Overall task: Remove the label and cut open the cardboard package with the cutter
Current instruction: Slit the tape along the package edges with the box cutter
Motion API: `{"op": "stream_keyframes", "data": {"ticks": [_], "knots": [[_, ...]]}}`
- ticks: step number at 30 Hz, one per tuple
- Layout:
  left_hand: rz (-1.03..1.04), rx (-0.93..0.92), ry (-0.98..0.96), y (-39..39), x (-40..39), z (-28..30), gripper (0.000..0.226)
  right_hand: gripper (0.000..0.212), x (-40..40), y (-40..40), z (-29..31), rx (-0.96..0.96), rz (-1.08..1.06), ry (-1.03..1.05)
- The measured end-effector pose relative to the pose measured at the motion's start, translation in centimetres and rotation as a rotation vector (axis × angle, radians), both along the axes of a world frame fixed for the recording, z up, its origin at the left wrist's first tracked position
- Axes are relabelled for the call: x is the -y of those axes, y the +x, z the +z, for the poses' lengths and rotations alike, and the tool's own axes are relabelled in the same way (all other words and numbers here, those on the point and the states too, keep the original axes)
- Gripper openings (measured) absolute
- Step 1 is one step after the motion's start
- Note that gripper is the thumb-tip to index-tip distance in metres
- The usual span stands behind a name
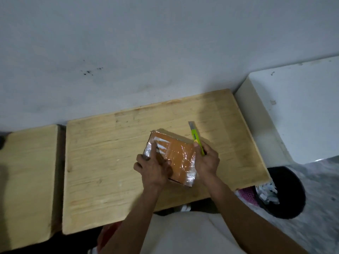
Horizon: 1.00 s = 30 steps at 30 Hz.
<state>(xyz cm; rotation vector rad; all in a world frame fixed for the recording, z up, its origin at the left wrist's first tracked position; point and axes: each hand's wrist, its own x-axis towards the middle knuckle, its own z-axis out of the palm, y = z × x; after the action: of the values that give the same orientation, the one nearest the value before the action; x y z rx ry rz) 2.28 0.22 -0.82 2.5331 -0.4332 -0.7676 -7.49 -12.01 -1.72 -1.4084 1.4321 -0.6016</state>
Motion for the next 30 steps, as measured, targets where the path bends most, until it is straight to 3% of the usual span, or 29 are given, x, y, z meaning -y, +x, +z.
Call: {"op": "stream_keyframes", "data": {"ticks": [4,11,15,19,23,30], "knots": [[0.18,-0.086,0.021,-2.2,0.6,0.5,0.088,0.027,3.8,1.3,0.3,-0.066,0.241,-0.037],[0.253,-0.098,0.119,-4.9,1.6,0.4,0.09,0.022,7.5,2.6,-1.1,-0.066,0.475,0.019],[0.241,0.011,0.234,-5.5,1.6,0.2,0.091,0.023,8.0,1.8,-1.3,-0.015,0.442,0.016],[0.215,0.044,0.186,-4.8,2.5,-0.3,0.094,0.022,8.0,-1.0,-0.1,-0.024,0.332,-0.107],[0.105,0.115,0.154,-3.3,3.9,-0.6,0.093,0.01,7.2,-4.8,1.1,-0.064,0.364,-0.083],[0.005,0.109,0.184,-3.0,4.6,-1.3,0.083,0.043,6.0,-7.3,1.8,-0.165,0.54,-0.181]]}}
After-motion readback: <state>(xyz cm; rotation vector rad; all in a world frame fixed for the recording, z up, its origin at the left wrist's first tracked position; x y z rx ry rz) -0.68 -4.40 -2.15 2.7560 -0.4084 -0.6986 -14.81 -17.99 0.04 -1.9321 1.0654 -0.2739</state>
